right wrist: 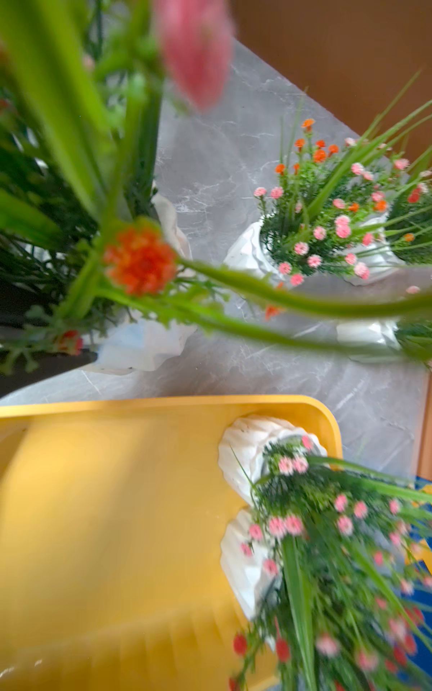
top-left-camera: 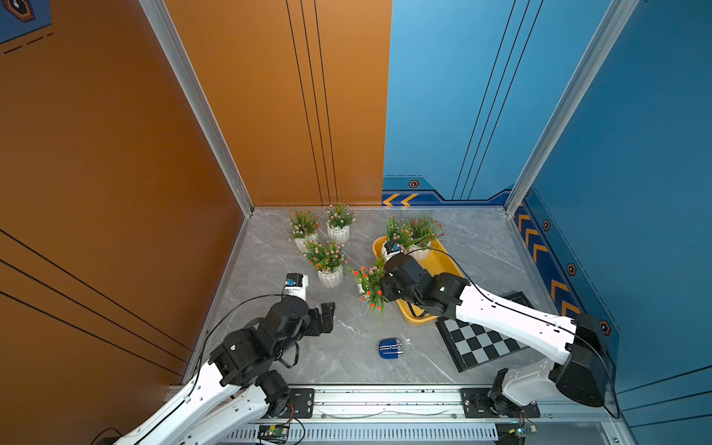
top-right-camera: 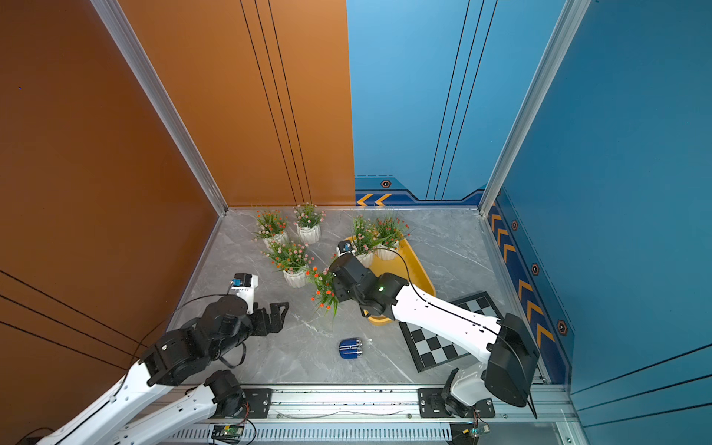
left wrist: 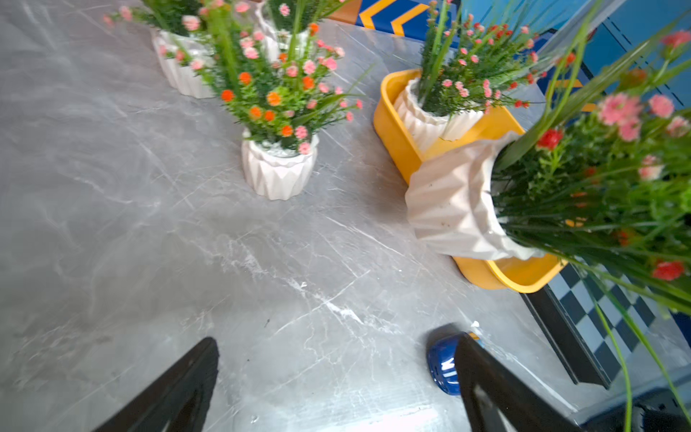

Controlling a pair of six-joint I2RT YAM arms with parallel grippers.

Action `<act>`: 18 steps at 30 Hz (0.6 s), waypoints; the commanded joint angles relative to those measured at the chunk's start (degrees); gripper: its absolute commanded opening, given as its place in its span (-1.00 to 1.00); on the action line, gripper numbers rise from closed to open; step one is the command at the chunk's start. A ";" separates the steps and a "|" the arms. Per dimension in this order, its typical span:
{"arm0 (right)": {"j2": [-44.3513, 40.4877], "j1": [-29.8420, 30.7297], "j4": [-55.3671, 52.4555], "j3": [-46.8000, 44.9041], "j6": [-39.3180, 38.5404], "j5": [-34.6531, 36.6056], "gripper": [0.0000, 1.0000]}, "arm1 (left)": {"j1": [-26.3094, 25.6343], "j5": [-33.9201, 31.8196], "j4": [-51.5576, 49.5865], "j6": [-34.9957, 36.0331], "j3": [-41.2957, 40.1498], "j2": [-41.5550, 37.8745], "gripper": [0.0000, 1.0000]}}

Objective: Put the potted gypsophila into the storage box
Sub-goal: Place the baby's breath potted plant at the storage box.

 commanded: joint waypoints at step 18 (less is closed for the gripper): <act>-3.11 -29.71 -1.90 -5.77 -4.23 -9.19 -0.89 | -5.15 10.33 28.30 9.11 17.73 37.45 0.97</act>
